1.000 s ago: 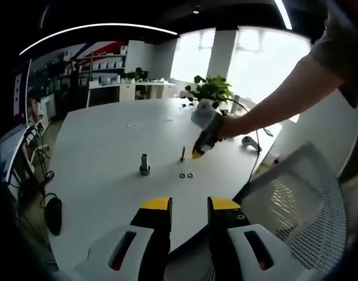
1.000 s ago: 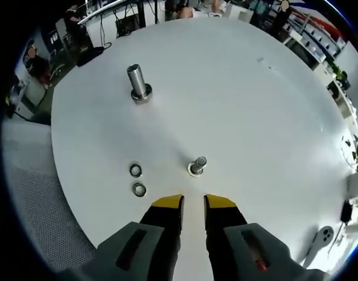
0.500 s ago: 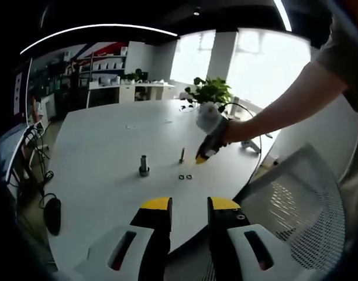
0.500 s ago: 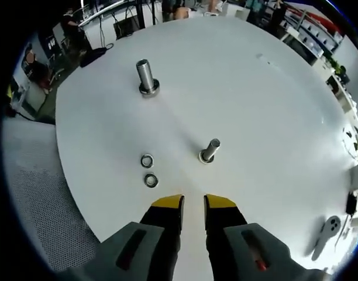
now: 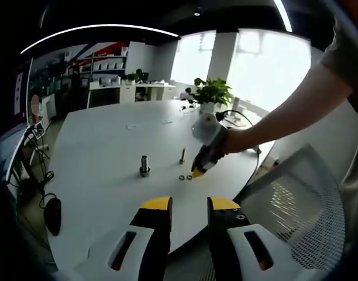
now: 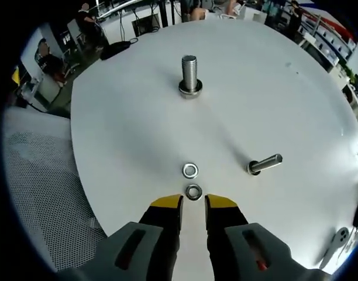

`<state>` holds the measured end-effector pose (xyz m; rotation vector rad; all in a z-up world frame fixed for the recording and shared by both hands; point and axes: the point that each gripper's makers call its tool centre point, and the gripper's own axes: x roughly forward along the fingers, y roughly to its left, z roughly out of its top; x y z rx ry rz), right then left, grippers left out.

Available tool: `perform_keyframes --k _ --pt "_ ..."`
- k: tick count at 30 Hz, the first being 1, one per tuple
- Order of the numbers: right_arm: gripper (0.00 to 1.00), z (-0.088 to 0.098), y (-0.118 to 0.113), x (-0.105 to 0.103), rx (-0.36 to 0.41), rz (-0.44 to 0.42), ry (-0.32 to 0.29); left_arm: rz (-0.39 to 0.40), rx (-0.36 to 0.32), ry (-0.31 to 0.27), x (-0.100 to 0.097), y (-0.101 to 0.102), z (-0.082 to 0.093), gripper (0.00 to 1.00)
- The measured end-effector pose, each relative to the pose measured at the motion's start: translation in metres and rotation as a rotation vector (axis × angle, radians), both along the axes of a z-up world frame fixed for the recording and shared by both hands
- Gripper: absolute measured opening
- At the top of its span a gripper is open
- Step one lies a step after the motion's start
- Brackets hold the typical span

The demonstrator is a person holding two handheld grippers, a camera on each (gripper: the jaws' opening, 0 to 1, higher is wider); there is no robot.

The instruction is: Place the washer onto the threaded stud by aligning its center hole with the stud, sliding it down to the base, and recovering from edge contact or off-axis alignment until the washer reaches the visible bottom stop.

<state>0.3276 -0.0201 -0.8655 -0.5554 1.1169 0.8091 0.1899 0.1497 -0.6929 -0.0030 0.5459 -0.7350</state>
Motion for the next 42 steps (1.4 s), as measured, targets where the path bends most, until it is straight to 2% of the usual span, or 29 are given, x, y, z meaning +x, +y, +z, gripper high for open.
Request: perform_keyframes --k 7,21,24,32,34,37,42 --pt "0.19 -0.005 0.002 0.003 0.013 -0.028 0.010 0.001 0.001 0.001 0.000 0.000 0.000 0.22" --pt "0.18 -0.011 0.004 0.001 -0.004 -0.006 0.026 -0.001 0.003 0.002 0.000 0.000 -0.001 0.22" --pt "0.16 -0.012 0.000 0.002 -0.056 0.067 0.005 0.001 0.002 0.003 0.000 0.000 -0.001 0.22" --pt "0.16 -0.013 0.001 0.000 -0.074 0.092 0.020 -0.003 0.002 0.003 0.000 0.000 -0.001 0.22" --pt "0.16 -0.013 0.002 0.000 -0.097 0.100 0.034 -0.003 0.001 0.003 0.000 0.000 -0.001 0.22" --pt "0.16 -0.014 0.001 0.000 -0.160 0.111 0.086 -0.004 0.001 0.002 0.000 0.000 -0.001 0.22" --pt "0.16 -0.015 0.003 0.000 -0.240 0.115 0.110 -0.011 0.001 0.005 0.000 -0.002 -0.001 0.21"
